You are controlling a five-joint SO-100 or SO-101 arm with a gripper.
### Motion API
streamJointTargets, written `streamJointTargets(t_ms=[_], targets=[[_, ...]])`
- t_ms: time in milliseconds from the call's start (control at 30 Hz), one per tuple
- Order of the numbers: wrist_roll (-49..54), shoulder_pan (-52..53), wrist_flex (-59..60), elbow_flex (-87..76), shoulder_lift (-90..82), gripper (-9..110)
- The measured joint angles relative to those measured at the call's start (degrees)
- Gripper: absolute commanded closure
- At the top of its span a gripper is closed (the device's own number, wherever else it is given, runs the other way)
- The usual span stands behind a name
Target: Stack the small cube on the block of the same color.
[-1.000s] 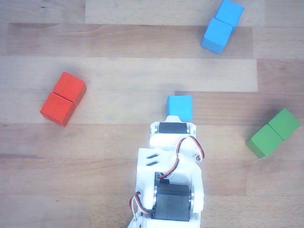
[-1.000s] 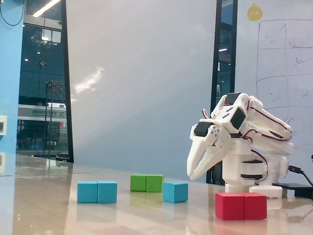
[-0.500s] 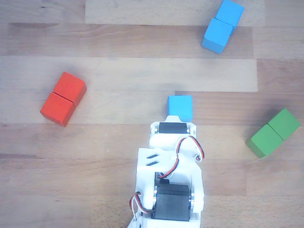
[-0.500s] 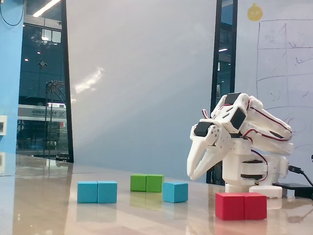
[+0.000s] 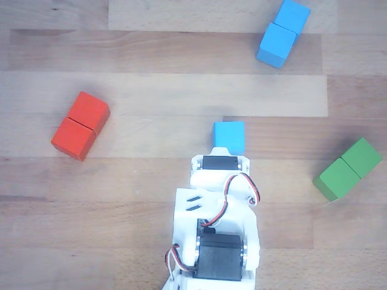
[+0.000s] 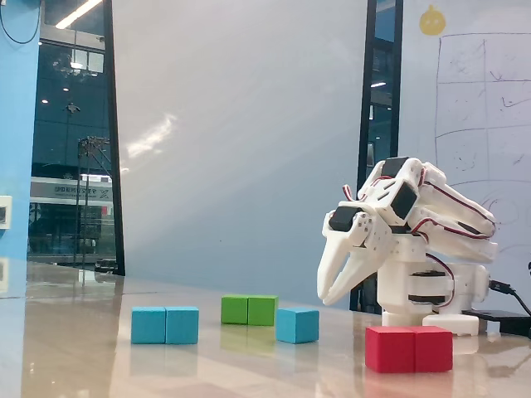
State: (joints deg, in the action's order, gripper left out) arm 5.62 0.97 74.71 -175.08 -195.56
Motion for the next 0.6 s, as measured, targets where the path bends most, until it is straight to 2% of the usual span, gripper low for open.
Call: streamJointTargets(t_ms=[333, 600], targets=[[-0.18, 0.0, -7.56, 1.32, 18.19, 101], [-0.18, 0.0, -9.05, 11.07, 25.66, 101]])
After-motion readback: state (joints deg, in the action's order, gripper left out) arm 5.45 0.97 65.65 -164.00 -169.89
